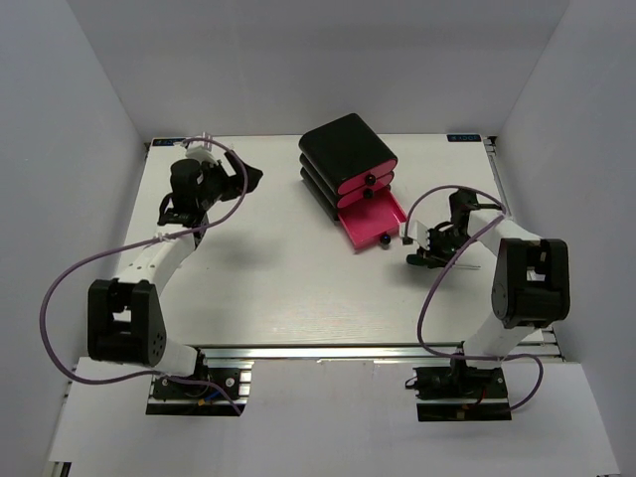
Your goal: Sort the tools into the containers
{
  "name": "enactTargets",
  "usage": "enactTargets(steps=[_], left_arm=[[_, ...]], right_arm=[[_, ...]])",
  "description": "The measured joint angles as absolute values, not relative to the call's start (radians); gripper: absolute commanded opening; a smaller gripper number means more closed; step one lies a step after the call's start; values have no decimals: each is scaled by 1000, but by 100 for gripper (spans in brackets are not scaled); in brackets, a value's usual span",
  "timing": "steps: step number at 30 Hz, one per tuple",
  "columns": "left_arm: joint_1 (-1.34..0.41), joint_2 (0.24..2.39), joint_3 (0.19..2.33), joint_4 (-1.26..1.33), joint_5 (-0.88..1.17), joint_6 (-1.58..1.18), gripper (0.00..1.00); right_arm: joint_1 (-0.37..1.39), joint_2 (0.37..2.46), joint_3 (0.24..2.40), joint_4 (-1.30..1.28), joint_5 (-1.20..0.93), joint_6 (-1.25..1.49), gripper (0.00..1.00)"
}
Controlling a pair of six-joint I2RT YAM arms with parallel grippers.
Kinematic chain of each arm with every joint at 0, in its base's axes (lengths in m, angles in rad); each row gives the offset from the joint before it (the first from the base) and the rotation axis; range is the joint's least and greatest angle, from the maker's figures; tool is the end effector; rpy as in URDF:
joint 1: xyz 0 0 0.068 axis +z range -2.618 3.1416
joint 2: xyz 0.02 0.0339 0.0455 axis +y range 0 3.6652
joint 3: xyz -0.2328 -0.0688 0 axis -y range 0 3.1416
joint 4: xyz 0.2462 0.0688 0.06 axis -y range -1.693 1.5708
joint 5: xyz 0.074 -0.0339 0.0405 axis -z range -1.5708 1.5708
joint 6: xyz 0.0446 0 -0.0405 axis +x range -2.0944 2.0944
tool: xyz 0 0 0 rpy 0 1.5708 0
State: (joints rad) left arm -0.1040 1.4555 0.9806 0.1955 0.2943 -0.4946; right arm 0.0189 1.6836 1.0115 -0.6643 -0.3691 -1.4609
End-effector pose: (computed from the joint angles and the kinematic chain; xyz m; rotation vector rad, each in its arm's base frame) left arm 0.3485 -0.0494 0.2534 -0.1591 1.8876 -0.6849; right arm 0.3027 0.0218 0.1260 -1.8776 1.9680 0.1699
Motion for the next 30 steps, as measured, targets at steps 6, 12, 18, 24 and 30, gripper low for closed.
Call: enactTargets(steps=[6, 12, 18, 24, 30], left_arm=[[-104, 1362, 906, 190, 295, -506, 98], [-104, 1312, 845, 202, 295, -544, 98], [-104, 1278, 831, 187, 295, -559, 98], [-104, 1213, 810, 184, 291, -566, 98], [-104, 1189, 793, 178, 287, -569, 98]], right_arm=[[26, 1571, 1137, -926, -501, -1534, 0], [155, 1600, 1404, -936, -575, -1354, 0], [333, 1745, 1468, -838, -485, -1143, 0], [394, 1944, 1618, -836, -361, -1052, 0], [398, 1990, 1689, -830, -249, -1043, 0]])
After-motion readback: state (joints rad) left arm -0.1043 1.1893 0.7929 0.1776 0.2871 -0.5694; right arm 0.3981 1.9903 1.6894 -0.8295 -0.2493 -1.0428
